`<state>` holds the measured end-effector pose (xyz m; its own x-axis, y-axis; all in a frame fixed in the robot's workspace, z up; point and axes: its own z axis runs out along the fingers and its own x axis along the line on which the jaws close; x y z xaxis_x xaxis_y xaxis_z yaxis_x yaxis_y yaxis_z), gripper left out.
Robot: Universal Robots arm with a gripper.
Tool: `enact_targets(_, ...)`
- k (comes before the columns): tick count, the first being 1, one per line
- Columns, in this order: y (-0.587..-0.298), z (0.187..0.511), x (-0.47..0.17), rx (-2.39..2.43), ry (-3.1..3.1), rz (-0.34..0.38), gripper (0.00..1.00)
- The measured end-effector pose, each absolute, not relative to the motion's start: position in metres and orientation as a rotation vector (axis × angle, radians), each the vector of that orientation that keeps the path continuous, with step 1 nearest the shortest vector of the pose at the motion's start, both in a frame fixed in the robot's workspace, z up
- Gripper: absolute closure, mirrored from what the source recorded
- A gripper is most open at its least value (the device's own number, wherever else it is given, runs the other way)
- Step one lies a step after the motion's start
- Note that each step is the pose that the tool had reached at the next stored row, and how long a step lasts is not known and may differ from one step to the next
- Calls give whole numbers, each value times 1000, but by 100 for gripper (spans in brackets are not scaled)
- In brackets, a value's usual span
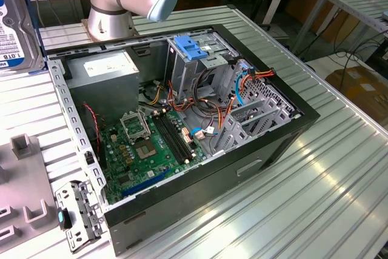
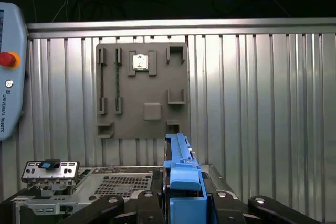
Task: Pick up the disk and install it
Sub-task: 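Pick up the disk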
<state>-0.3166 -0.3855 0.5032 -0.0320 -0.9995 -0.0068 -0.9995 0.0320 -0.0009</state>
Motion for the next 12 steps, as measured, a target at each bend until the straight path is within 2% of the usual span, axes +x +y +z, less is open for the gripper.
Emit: enact_targets(12,-386,503,-301,-2182,2253,6,63)
